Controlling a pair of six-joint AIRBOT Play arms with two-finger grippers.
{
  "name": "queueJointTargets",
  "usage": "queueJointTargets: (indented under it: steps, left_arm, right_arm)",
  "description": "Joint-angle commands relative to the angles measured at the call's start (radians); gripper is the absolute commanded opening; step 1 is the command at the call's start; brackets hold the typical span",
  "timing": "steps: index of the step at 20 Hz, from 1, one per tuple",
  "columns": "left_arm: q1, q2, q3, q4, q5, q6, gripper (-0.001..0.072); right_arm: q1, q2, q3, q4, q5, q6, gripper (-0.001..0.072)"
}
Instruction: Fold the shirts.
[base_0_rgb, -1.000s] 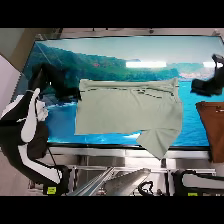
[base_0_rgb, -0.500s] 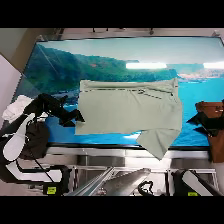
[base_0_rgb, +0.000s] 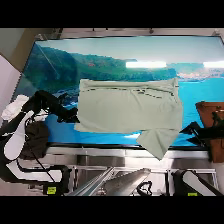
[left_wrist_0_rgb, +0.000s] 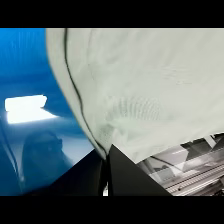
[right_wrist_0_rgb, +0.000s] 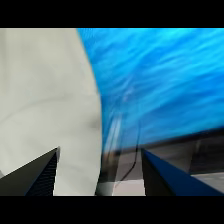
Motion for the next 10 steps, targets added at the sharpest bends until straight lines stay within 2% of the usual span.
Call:
queueJointTargets:
  steps: [1, 4, 7, 9, 10]
  left_arm:
    - [-0.004, 0.001, 0.064, -0.006, 0.029, 0.001, 0.0023]
    - [-0.021, 0.0, 0.071, -0.004, 0.024, 0.001, 0.0023]
    - [-0.026, 0.0, 0.071, -0.005, 0.013, 0.001, 0.0023]
    - [-0.026, 0.0, 0.071, -0.005, 0.018, 0.001, 0.0022]
    - [-0.025, 0.0, 0.071, -0.004, 0.022, 0.001, 0.0023]
  right_arm:
    - [0.036, -0.072, -0.068, 0.012, 0.016, -0.004, 0.0574]
    - [0.132, -0.121, -0.103, 0.036, 0.061, -0.016, 0.0573]
    - [0.221, -0.152, -0.102, 0.121, 0.104, -0.04, 0.0552]
    - [0.256, -0.153, -0.101, 0.151, 0.1, -0.082, 0.0296]
    - [0.262, -0.151, -0.1, 0.16, 0.085, -0.091, 0.0114]
